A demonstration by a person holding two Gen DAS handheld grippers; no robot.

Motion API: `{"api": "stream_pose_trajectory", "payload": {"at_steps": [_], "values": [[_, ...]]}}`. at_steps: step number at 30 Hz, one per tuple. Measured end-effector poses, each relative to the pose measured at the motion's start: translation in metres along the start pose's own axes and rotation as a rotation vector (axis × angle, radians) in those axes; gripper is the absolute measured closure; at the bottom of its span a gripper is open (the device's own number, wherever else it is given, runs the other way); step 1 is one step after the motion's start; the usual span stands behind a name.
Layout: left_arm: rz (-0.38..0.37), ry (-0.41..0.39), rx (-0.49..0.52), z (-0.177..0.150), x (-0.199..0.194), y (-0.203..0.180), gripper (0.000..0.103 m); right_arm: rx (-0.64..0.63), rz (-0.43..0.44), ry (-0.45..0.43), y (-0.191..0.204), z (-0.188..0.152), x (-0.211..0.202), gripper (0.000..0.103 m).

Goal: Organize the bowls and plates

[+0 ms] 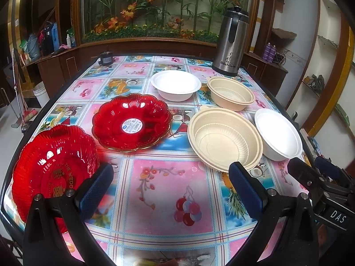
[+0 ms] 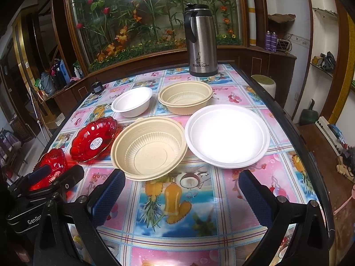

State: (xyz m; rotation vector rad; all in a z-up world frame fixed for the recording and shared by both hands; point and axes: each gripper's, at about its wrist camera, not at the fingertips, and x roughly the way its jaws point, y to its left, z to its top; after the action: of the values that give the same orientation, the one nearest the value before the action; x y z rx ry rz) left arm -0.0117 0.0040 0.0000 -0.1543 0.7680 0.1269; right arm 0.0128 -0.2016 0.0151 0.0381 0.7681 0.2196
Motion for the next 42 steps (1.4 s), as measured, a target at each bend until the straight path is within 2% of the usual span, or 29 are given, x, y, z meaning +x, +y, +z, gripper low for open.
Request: {"api": "stream_pose_trajectory", "payload": {"at_steps": [42], "values": [[-0.004,0.003,-0.001,-0.002,-0.002,0.007,0.000,-0.020,0.010,-0.002,0.014,0.002,-0.001,0.000]]}}
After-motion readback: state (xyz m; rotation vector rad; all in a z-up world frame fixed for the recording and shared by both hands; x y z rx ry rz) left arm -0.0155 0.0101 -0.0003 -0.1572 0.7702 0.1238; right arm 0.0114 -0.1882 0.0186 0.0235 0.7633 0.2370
